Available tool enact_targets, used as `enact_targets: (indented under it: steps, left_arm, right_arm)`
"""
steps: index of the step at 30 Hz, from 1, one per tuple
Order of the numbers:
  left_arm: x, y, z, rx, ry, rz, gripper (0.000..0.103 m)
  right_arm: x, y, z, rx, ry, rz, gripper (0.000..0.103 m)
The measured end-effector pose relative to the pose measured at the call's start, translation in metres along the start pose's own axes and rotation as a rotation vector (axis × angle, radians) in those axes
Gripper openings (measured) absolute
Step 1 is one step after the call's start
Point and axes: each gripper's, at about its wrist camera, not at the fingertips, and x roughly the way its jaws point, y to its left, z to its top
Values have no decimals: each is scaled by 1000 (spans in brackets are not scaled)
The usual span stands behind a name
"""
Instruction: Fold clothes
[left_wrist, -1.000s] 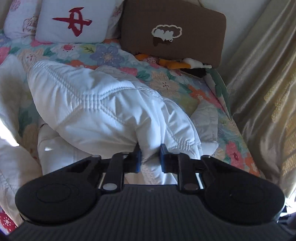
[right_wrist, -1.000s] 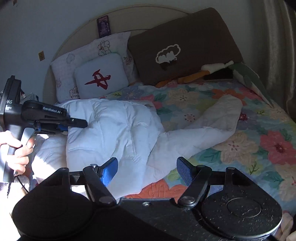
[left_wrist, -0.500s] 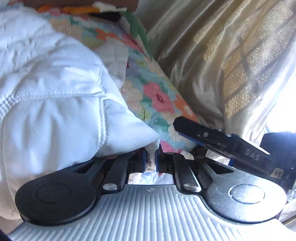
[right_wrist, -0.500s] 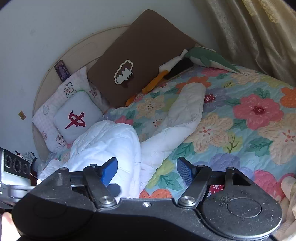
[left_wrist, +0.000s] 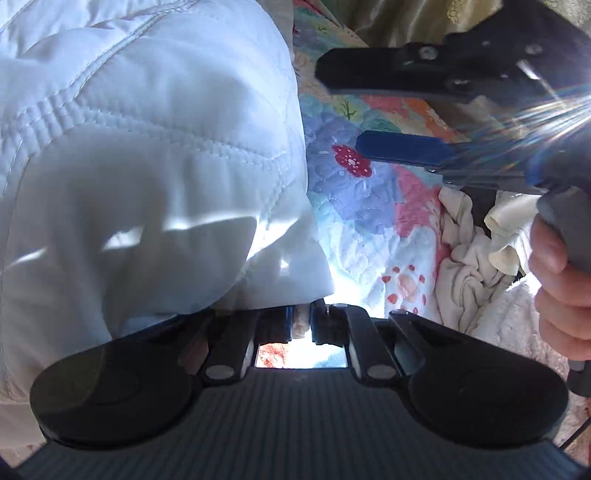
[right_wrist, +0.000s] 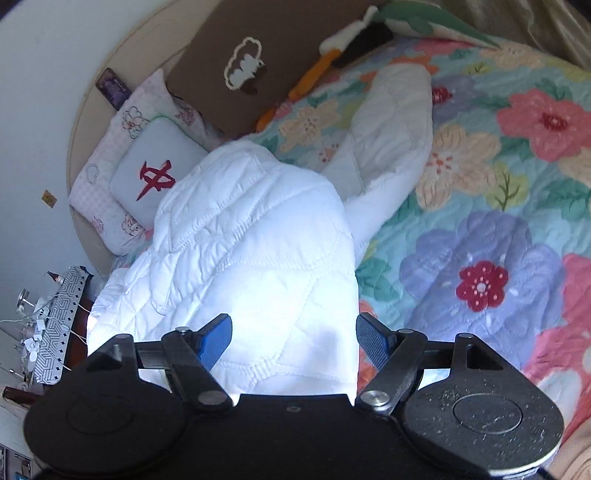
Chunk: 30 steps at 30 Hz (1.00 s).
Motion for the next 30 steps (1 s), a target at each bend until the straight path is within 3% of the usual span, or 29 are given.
enact_targets:
  steps: [5,10,11,12,15,18,19,20,23,25,28,29,30]
  left_arm:
    - [-3,-2,6,22,13,-3,8]
    - [-4,5,9,-8,43,21,11]
    - [-6,4,10,1,55,69,11]
    - [-8,1,10,20,61,114,11]
    - [-25,-11,10,70,37,151,12]
    - [-65,-20,13,100,-30,94,16]
    - [-83,-21,15,109,-57,76,22]
    - [-101,-23,17,121,-91,84,38]
    - [-152,-27,25,172,-213,231,40]
    - [-172,-17,37,194,-240,334,41]
    - [-169,6,63,113,-225,319,55]
    - [-162,14,74,82,-212,303,56]
    - [-155,21,84,55,-202,291,56]
  right_arm:
    - [18,-7,10,13,-31,-89,79]
    - [51,-19,18,90,46,51,79]
    - [57,-14,12,74,55,64,67]
    - [63,-4,7,10,66,45,48]
    - [62,35,-6,-233,7,-75,22]
    - [31,45,0,-282,-115,-162,9]
    - [19,43,2,-271,-150,-206,9]
    - [6,41,2,-267,-178,-268,9]
    - [-18,26,-4,-246,-157,-428,8]
    - [-11,9,-7,-238,-58,-500,5]
    - [11,-17,-11,-229,98,-646,1]
    - [13,-22,-10,-203,112,-646,2]
    - [9,-24,-7,-162,96,-581,2]
